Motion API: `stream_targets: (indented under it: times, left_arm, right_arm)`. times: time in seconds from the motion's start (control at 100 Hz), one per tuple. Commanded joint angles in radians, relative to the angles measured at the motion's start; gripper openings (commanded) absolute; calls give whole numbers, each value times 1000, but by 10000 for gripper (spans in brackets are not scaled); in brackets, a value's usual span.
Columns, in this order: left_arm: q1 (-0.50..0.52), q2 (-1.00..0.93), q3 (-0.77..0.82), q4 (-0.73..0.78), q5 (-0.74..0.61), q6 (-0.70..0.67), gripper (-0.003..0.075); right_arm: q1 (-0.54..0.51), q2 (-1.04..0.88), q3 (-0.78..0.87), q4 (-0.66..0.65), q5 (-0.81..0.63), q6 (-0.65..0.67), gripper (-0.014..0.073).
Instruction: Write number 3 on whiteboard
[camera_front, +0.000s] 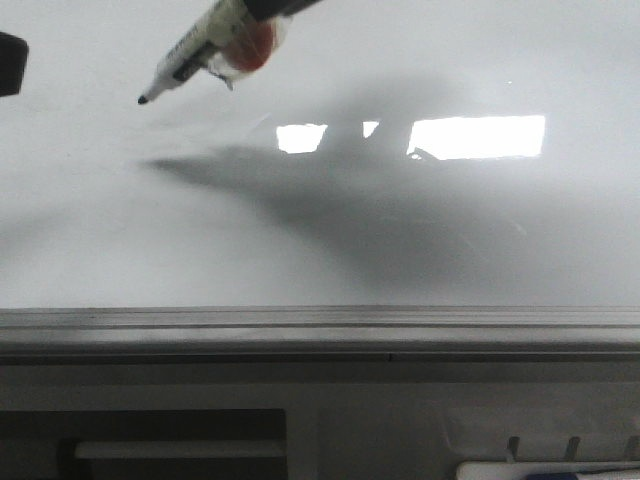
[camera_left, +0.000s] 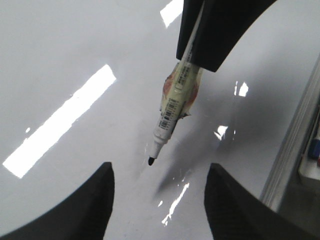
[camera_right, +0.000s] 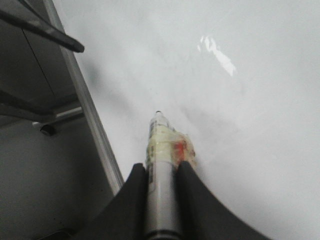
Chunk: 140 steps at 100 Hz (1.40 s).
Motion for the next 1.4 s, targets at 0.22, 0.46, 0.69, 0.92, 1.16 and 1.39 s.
stream_targets:
  times: [0.22,0.46,0.69,0.92,1.16,1.39]
  left_arm:
    - [0,-24,-25,-147,-54,-14,375]
    - [0,-24,-25,-155,-54,-14,375]
    - [0,-24,-25,-155,-56,-14,375]
    - [0,-24,-25,-155,-56,-14,375]
    - [0,-24,-25,-155,-58,-14,375]
    - [0,-24,-25,-155,-58,-14,375]
  right_arm:
    - [-29,-28,-78,-18,-87,12,-57]
    - [-96,-28,-80,-18,-34,20,-57]
    - [-99,-26,-80,-44,-43,20,-41]
    - [-99,0,-80,-58,-45,20,-41]
    - [-114,7,-80,-72,-80,20,-41]
    - [-170,-11,-80,-74,-51,20,-41]
